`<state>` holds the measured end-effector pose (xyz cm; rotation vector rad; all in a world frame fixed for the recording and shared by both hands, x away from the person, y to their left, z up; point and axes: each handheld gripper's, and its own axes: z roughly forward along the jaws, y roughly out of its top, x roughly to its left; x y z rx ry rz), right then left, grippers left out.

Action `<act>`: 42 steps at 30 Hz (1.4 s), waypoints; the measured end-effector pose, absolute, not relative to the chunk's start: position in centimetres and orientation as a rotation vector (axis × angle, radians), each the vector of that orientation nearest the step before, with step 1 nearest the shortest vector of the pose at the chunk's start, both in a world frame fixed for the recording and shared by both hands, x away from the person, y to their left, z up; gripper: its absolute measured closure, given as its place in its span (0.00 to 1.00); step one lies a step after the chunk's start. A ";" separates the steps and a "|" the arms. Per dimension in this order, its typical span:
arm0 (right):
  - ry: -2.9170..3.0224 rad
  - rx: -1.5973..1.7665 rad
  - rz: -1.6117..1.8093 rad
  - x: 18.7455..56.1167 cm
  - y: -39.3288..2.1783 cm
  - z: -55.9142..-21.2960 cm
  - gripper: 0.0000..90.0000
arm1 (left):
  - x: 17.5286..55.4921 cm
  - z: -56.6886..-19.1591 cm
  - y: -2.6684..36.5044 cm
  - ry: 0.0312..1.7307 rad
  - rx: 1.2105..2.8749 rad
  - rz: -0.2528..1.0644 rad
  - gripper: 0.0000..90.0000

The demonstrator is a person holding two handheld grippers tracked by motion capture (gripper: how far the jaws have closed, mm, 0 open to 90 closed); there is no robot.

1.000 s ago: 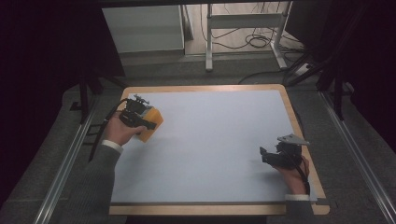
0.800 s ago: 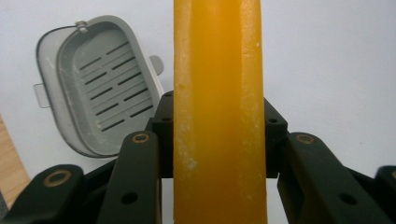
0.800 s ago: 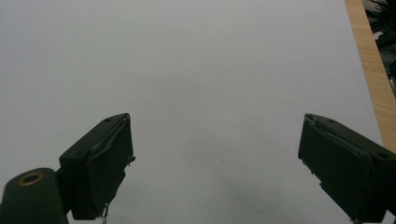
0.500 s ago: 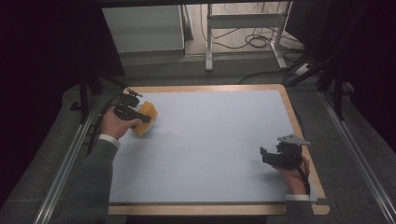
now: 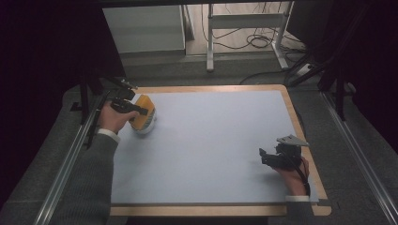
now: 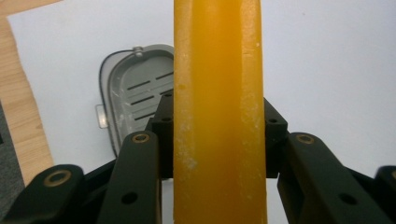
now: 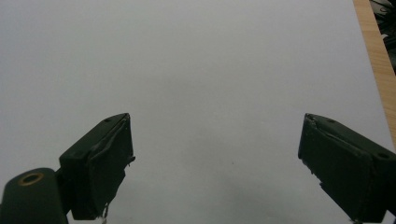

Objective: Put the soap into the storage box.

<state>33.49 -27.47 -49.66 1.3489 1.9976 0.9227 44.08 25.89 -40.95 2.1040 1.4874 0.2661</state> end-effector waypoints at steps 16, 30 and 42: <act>2.005 1.346 0.895 33.7 -27.4 -50.0 0.11 | 47.3 -43.1 26.6 1.586 2.050 0.226 0.68; 1.987 1.358 0.879 33.8 -28.0 -50.1 0.11 | 49.1 -46.0 26.6 1.652 2.039 0.204 0.68; 1.986 1.351 0.869 33.8 -28.0 -50.1 0.11 | 48.5 -46.6 27.0 1.670 2.009 0.217 0.68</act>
